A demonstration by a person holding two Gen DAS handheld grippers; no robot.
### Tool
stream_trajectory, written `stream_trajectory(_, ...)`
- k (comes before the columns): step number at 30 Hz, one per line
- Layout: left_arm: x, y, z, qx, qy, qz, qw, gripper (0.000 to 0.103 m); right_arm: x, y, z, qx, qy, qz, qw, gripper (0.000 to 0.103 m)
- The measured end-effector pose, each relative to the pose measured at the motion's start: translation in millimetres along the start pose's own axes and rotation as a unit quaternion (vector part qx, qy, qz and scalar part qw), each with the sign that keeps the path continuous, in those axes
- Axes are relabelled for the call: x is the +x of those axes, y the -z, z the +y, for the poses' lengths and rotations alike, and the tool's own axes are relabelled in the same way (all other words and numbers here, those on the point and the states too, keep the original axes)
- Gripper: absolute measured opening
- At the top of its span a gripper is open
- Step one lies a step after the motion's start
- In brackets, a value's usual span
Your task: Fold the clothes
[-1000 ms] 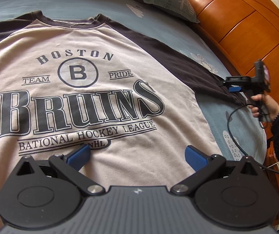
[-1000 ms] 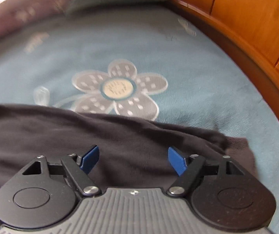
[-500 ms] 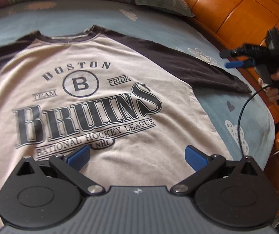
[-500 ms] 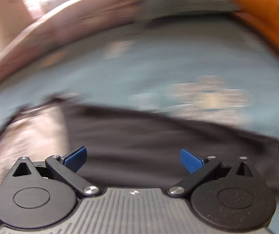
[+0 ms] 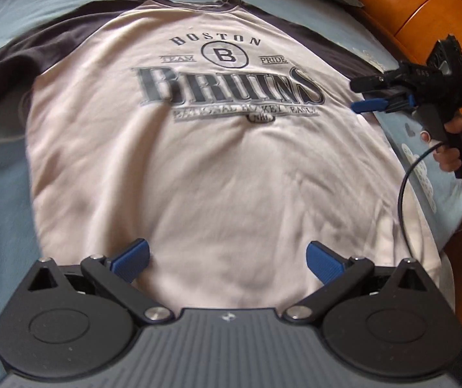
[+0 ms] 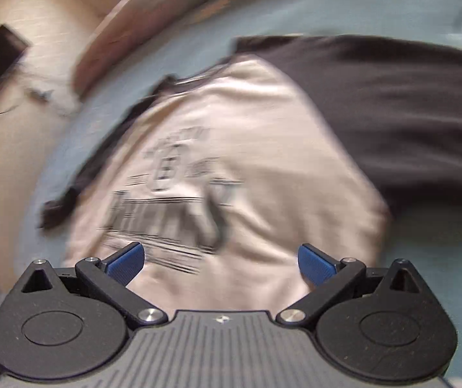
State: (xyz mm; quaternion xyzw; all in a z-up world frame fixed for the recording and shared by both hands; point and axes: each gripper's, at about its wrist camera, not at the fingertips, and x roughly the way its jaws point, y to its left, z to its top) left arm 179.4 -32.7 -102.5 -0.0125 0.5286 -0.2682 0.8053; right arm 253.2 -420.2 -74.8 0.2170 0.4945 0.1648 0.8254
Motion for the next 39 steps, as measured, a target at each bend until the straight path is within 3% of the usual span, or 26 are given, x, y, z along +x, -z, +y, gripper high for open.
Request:
stream_trajectory(3, -8, 10, 0, 0.015, -0.016, 0.019, 0.9996, 0.102, -25, 18, 17, -0.030, 0.088, -0.008, 0.996, 0.103)
stream_trajectory(5, -15, 12, -2, 0.021, -0.012, 0.013, 0.9996, 0.102, -35, 35, 42, -0.082, 0.116, -0.011, 0.990, 0.103)
stream_trajectory(8, -24, 10, -10, 0.027, 0.007, -0.007, 0.9996, 0.102, -37, 65, 85, -0.160, 0.117, -0.020, 0.980, 0.103)
stream_trajectory(11, -24, 12, -23, 0.043, 0.025, -0.015, 0.9987, 0.102, -24, 93, 118, -0.192, 0.113, -0.011, 0.975, 0.103)
stream_trajectory(14, -22, 27, -32, 0.071, 0.008, -0.002, 0.9975, 0.102, -3, 120, 136, -0.206, 0.114, 0.012, 0.972, 0.103)
stream_trajectory(18, -20, 58, -25, 0.048, 0.021, 0.036, 0.9980, 0.102, 19, 151, 136, -0.206, 0.145, 0.037, 0.967, 0.103)
stream_trajectory(21, -34, 81, -23, 0.048, 0.030, 0.033, 0.9978, 0.102, 18, 168, 139, -0.229, 0.171, 0.012, 0.958, 0.103)
stream_trajectory(23, -43, 89, -25, 0.050, 0.036, 0.045, 0.9971, 0.102, 17, 169, 138, -0.216, 0.179, 0.002, 0.960, 0.103)
stream_trajectory(25, -50, 86, -28, 0.064, 0.023, 0.044, 0.9968, 0.102, 16, 171, 138, -0.206, 0.186, -0.006, 0.961, 0.103)
stream_trajectory(28, -57, 70, -36, 0.084, 0.008, 0.006, 0.9964, 0.102, 17, 172, 140, -0.206, 0.192, -0.010, 0.960, 0.103)
stream_trajectory(30, -50, 56, -38, 0.077, 0.022, -0.010, 0.9967, 0.102, 17, 174, 140, -0.207, 0.193, -0.012, 0.959, 0.103)
stream_trajectory(34, -16, 54, -42, 0.047, 0.041, 0.017, 0.9979, 0.102, 13, 180, 141, -0.207, 0.201, -0.005, 0.958, 0.103)
stream_trajectory(37, -14, 74, -48, 0.071, 0.034, 0.006, 0.9969, 0.102, 1, 192, 136, -0.207, 0.200, 0.005, 0.958, 0.103)
stream_trajectory(39, -19, 82, -48, 0.071, 0.044, 0.018, 0.9963, 0.102, -2, 191, 137, -0.205, 0.190, 0.001, 0.960, 0.103)
